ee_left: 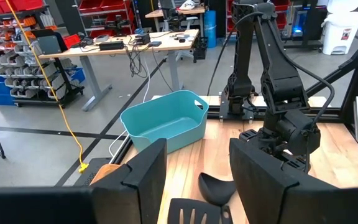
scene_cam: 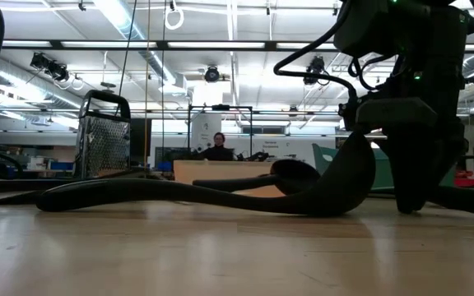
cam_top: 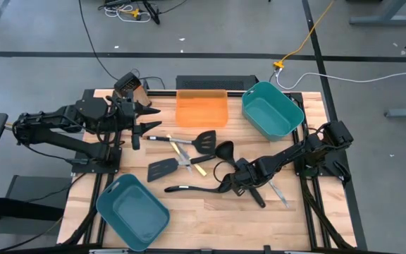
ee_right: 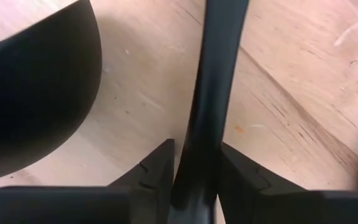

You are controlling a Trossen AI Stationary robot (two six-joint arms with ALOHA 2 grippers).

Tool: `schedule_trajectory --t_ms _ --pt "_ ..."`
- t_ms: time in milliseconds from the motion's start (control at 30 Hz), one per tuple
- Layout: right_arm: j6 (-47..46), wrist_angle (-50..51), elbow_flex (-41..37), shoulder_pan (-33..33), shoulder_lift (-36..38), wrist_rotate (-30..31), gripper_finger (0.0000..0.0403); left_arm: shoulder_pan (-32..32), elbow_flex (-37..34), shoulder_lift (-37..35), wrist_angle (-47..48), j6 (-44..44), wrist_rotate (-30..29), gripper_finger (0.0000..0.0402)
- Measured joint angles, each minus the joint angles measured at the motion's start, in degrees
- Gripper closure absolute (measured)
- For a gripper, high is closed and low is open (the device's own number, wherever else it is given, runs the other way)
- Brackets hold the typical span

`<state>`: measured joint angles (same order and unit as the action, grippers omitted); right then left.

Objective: Pick & Place Kitchen Items
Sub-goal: Put the right black ladle into the blue bin

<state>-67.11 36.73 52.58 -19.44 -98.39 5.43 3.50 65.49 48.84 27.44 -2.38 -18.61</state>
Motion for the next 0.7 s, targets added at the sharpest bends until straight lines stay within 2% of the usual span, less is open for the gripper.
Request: schedule_trajectory --t_ms 200,700 --pt "0.1 0.0 0.0 0.0 0.0 0.0 0.031 0.0 0.0 0.0 0.0 0.0 0.0 0.0221" --pt "0.1 0.1 0.0 0.0 0.0 -0.5 0.0315 0.0 0.0 0.0 0.0 0.0 0.0 0.0221"
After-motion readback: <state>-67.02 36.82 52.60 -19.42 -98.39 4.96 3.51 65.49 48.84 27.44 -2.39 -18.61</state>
